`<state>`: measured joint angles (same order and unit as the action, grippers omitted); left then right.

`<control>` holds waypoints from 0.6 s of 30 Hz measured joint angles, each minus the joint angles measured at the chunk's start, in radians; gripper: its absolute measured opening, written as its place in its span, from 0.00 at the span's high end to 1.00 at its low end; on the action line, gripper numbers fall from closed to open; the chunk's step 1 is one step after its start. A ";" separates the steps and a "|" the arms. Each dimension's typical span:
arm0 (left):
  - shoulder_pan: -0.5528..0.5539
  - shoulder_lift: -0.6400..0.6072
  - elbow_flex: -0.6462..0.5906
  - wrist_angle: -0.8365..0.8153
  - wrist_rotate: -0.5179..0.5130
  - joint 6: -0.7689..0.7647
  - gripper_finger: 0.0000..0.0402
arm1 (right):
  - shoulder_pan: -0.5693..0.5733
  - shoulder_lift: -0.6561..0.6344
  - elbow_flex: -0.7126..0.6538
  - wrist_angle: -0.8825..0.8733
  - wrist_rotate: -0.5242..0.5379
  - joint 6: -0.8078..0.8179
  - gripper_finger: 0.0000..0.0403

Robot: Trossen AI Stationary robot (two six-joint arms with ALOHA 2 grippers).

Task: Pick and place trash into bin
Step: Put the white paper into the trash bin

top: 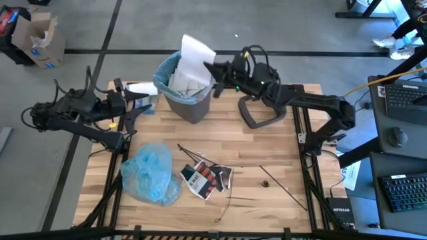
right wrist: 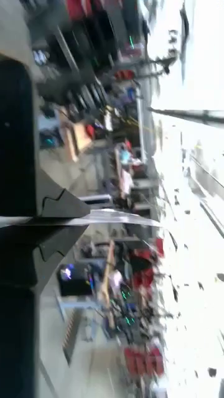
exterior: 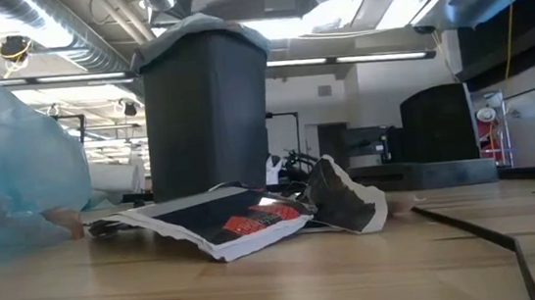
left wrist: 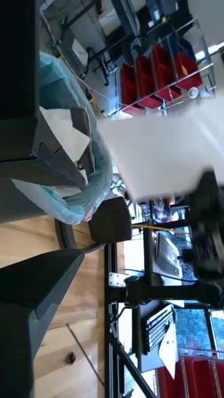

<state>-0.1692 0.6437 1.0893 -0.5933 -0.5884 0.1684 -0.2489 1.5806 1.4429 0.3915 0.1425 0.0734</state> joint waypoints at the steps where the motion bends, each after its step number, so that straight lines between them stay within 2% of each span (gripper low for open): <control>1: 0.000 0.000 -0.002 -0.001 0.000 0.000 0.59 | -0.015 0.018 0.000 0.032 0.000 0.000 1.00; 5: 0.000 0.000 -0.017 -0.001 0.000 0.000 0.59 | -0.059 0.085 -0.001 0.075 -0.001 0.039 1.00; 8: 0.000 0.000 -0.031 0.001 0.000 -0.010 0.59 | -0.077 0.117 -0.001 0.027 -0.004 0.106 0.95; 13: 0.000 0.000 -0.052 0.000 0.000 -0.025 0.59 | -0.080 0.122 -0.001 -0.050 -0.028 0.090 0.73; 18: 0.000 0.000 -0.052 0.003 0.000 -0.030 0.59 | -0.079 0.057 -0.002 -0.084 -0.025 0.043 0.50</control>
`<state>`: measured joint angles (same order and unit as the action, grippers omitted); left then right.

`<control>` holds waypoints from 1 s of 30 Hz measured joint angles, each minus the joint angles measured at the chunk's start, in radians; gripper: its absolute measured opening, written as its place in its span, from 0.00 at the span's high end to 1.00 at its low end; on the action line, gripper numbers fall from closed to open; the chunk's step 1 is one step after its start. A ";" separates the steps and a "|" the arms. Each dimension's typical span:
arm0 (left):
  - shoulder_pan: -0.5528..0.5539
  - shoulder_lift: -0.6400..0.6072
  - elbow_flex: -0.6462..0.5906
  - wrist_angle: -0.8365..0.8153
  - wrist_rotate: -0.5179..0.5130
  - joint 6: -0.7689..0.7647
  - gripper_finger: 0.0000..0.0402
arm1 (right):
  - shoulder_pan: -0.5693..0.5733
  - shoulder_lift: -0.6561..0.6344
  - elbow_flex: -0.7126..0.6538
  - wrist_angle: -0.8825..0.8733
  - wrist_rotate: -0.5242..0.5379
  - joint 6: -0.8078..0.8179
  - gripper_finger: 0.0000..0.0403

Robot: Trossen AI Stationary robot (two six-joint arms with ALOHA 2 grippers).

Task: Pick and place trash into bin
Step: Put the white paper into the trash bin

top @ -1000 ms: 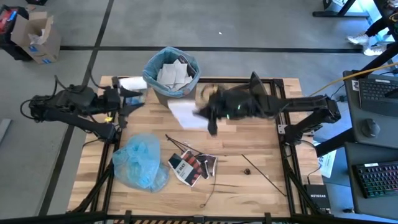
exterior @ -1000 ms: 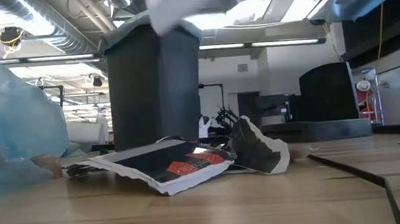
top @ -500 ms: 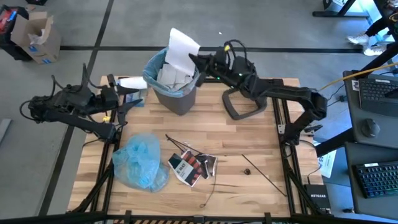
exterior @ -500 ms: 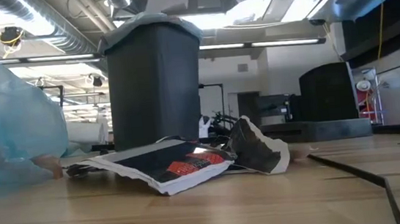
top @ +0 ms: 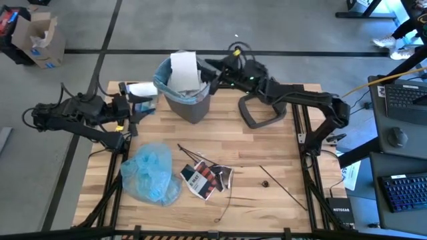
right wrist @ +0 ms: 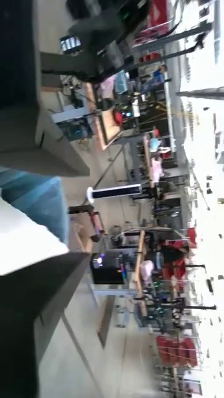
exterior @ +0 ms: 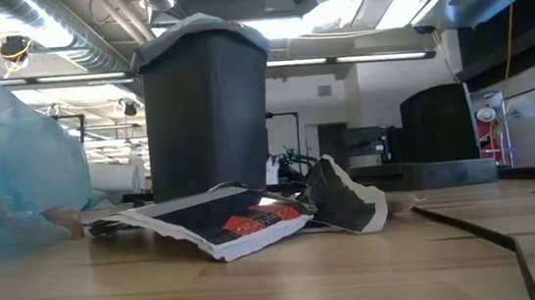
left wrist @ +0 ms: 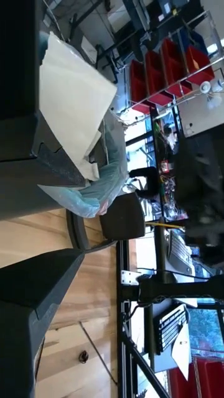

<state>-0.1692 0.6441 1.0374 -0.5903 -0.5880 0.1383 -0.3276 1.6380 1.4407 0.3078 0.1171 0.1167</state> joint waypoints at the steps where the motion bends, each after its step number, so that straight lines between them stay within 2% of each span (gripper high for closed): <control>1: 0.000 0.000 0.000 0.000 0.000 0.000 0.59 | 0.000 -0.020 0.001 -0.016 -0.010 -0.001 0.47; 7: 0.000 0.003 0.000 0.002 0.000 -0.028 0.59 | 0.031 -0.121 0.001 -0.274 -0.096 0.001 0.37; 15: 0.000 0.040 0.000 0.001 0.000 -0.058 0.59 | 0.170 -0.170 -0.004 -0.879 -0.129 0.000 0.39; 18: 0.000 0.063 0.000 0.001 0.000 -0.069 0.59 | 0.238 -0.163 -0.052 -1.018 -0.129 0.060 0.41; 23: 0.000 0.098 0.000 0.000 0.000 -0.093 0.59 | 0.368 -0.161 -0.233 -0.982 -0.133 0.136 0.46; 30: 0.001 0.133 -0.001 0.003 0.000 -0.116 0.59 | 0.487 -0.105 -0.490 -0.578 -0.136 0.166 0.49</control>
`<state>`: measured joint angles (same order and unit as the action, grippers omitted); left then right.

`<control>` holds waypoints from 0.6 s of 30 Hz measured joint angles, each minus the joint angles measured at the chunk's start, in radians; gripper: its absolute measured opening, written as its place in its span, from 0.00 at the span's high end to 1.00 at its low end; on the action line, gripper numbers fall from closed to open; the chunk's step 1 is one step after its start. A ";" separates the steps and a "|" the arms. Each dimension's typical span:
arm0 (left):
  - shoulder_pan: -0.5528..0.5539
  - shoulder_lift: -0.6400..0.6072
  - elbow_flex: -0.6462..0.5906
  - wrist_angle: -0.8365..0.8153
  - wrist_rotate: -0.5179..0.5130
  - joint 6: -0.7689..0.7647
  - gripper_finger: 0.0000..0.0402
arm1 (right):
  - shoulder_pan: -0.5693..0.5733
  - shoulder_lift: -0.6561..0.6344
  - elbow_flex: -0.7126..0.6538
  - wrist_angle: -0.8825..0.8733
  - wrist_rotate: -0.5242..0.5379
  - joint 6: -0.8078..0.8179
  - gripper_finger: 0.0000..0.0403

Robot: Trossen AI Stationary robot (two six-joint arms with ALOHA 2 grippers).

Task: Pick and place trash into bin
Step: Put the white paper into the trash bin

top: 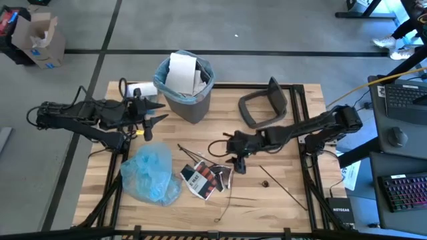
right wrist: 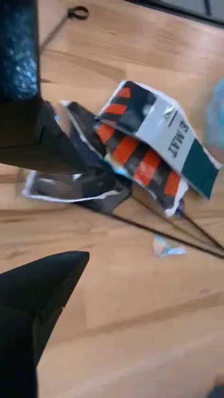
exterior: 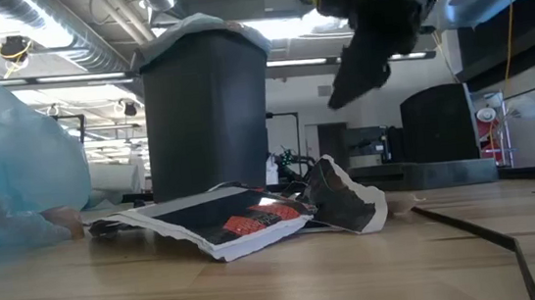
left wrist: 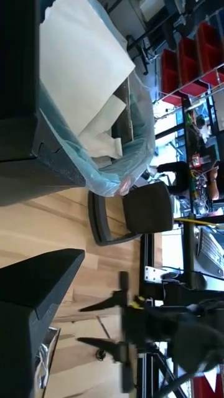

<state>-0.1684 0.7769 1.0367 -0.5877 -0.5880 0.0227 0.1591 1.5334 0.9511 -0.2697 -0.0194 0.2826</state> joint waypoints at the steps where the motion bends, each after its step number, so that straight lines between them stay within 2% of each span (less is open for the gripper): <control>1: 0.000 0.003 0.000 0.002 0.000 -0.005 0.59 | 0.003 0.020 -0.021 0.053 0.000 0.008 0.49; 8: 0.000 0.020 0.000 -0.003 0.000 -0.059 0.59 | 0.005 0.196 -0.048 0.217 -0.004 0.025 0.49; 14: 0.000 0.020 0.000 -0.007 0.000 -0.094 0.59 | 0.011 0.323 -0.048 0.331 -0.154 0.028 0.50; 18: 0.000 0.020 0.000 -0.007 0.000 -0.098 0.59 | 0.013 0.346 -0.044 0.335 -0.139 0.027 0.57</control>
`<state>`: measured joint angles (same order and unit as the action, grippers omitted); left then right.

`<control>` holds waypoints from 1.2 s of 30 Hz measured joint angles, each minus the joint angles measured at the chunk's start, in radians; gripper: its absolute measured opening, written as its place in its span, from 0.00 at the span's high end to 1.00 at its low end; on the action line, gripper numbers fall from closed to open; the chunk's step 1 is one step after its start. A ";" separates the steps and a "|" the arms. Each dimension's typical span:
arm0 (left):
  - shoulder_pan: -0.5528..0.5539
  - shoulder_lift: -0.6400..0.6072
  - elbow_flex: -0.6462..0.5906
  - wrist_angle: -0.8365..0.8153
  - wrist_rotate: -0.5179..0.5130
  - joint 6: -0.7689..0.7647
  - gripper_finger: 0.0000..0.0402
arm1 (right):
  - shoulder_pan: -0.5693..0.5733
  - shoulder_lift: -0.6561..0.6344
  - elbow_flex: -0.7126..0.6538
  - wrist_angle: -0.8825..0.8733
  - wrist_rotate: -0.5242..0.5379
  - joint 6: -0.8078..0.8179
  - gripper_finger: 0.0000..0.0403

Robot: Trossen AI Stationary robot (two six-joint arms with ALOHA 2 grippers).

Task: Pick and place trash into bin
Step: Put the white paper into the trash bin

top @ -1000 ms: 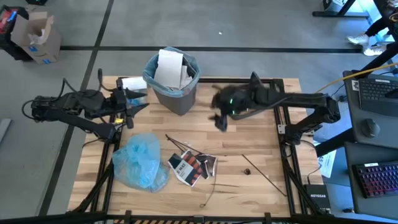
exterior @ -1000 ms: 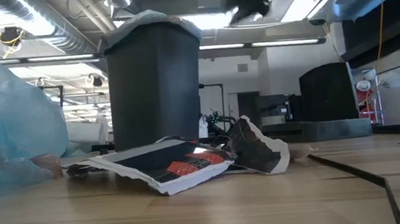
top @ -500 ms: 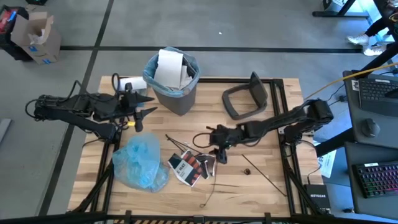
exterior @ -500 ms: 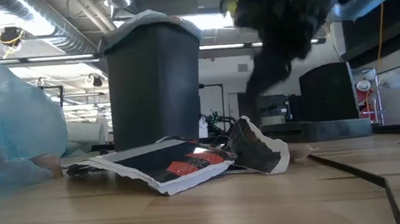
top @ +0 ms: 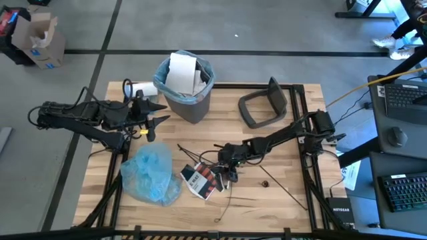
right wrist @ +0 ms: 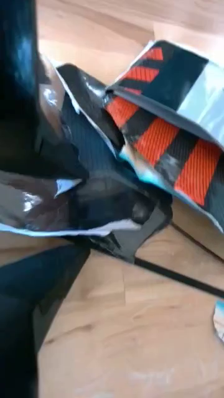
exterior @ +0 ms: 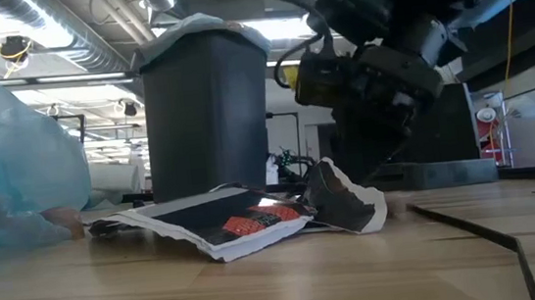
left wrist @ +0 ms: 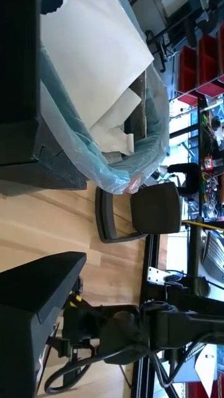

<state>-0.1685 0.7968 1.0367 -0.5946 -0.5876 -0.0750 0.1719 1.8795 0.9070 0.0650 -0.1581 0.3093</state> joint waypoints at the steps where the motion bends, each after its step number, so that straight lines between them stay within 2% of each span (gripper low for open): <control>1: 0.000 0.000 0.000 -0.001 0.000 0.000 0.59 | 0.000 0.001 0.000 0.000 0.000 -0.001 0.61; 5: 0.000 0.000 0.000 0.001 0.000 0.004 0.59 | -0.004 -0.006 0.013 -0.035 0.009 -0.013 0.88; 7: 0.000 0.000 0.000 0.004 0.000 0.011 0.59 | -0.002 -0.014 0.033 -0.084 0.006 -0.039 0.96; 14: 0.000 -0.008 0.000 0.004 0.000 0.028 0.59 | -0.002 -0.118 0.167 -0.352 0.020 -0.097 0.99; 19: 0.000 -0.029 0.000 0.005 0.000 0.081 0.59 | -0.040 -0.200 0.337 -0.535 0.042 -0.147 1.00; 23: 0.000 -0.064 0.000 0.011 0.000 0.124 0.59 | -0.100 -0.222 0.505 -0.595 0.074 -0.191 0.99; 28: 0.000 -0.110 0.000 0.009 0.000 0.164 0.59 | -0.189 -0.222 0.701 -0.548 0.088 -0.269 1.00; 32: 0.000 -0.145 0.000 0.009 0.000 0.196 0.59 | -0.261 -0.222 0.806 -0.427 0.183 -0.321 1.00; 36: 0.000 -0.166 0.001 0.005 -0.001 0.208 0.59 | -0.333 -0.222 0.831 -0.209 0.312 -0.366 1.00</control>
<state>-0.1684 0.6311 1.0378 -0.5895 -0.5884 0.1327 -0.1610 1.6579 1.7384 -0.1443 0.1536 -0.0569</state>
